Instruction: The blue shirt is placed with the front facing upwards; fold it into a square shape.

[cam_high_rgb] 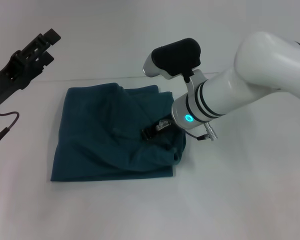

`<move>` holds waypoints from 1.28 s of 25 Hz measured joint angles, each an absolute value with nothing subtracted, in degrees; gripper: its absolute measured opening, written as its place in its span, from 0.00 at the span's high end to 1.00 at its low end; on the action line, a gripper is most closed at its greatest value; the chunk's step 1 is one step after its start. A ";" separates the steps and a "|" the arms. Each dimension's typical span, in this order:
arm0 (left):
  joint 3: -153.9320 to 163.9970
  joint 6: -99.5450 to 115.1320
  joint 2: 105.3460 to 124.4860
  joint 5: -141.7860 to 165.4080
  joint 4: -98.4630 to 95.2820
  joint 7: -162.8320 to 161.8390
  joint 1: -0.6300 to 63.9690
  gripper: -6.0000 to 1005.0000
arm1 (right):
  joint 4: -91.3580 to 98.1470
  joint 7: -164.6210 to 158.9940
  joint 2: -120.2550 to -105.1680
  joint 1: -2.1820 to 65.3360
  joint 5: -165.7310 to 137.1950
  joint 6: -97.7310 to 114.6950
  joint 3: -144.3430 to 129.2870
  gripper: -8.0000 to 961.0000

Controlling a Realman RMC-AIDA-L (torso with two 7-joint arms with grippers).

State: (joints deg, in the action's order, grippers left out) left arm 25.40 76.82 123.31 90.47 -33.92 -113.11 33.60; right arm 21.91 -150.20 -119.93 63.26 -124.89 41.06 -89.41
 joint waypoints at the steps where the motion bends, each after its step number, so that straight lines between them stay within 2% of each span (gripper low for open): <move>1: 25.40 76.79 123.31 90.46 -33.92 -113.11 33.64 0.06 | 22.03 -150.21 -119.87 63.17 -124.89 41.06 -89.38 0.89; 17: 25.49 75.98 123.17 90.34 -33.92 -113.02 34.10 0.07 | 23.31 -149.62 -120.15 64.93 -125.68 39.29 -89.47 0.87; 20: 25.49 75.91 123.18 90.34 -33.92 -113.02 34.37 0.07 | 23.02 -149.59 -120.16 65.67 -125.72 40.09 -89.59 0.63; 32: 25.49 74.60 123.71 90.37 -32.23 -111.71 36.62 0.07 | 20.30 -148.85 -120.51 66.34 -128.91 38.45 -90.71 0.39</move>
State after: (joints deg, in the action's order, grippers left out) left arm 25.49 74.60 123.71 90.37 -32.23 -111.71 36.62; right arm 20.30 -148.85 -120.51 66.34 -128.91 38.45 -90.71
